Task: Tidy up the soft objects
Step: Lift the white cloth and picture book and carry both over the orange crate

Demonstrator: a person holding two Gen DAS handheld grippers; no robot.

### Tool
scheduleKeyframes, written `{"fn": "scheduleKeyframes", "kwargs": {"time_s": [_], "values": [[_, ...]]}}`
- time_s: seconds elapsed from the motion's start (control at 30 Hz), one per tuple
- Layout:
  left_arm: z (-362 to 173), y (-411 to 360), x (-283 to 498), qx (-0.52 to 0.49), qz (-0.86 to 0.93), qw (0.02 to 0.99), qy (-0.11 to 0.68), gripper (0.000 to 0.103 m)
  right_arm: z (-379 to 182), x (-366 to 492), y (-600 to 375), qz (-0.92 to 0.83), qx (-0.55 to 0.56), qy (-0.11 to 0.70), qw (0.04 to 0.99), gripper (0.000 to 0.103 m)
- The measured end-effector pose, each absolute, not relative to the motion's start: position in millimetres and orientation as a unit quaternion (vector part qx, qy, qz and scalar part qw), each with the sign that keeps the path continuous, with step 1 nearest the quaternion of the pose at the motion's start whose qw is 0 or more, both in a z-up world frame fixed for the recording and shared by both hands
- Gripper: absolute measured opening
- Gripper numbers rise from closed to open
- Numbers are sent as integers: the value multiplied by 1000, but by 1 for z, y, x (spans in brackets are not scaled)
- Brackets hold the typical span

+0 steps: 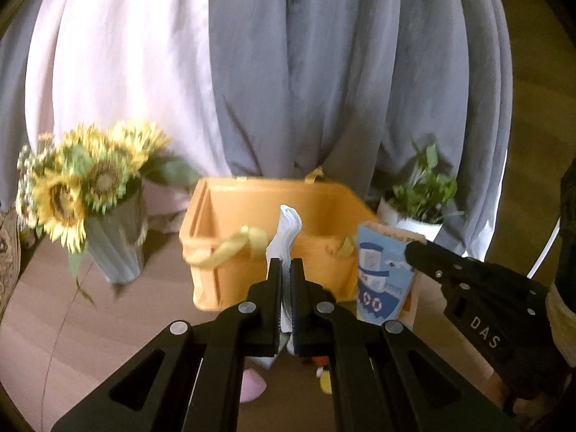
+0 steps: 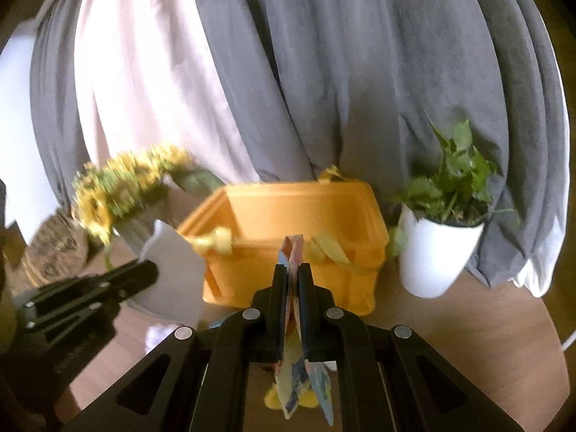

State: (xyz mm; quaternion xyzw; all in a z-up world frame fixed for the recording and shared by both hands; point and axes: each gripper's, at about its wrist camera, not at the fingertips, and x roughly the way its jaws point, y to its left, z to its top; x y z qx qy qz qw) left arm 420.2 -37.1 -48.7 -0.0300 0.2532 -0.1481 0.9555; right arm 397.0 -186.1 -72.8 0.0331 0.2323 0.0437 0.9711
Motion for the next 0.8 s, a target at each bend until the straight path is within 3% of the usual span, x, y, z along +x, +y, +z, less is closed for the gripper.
{"fn": "scheduleKeyframes", "kwargs": {"time_s": [0.33,0.8], "values": [[-2,-38,446,-28,-158,964,213,7,-27,418,-185,94,76,200,972,8],[28,-31,505,-31,-153,963,220,7,23,476,-168,114,55,165,978,8]]}}
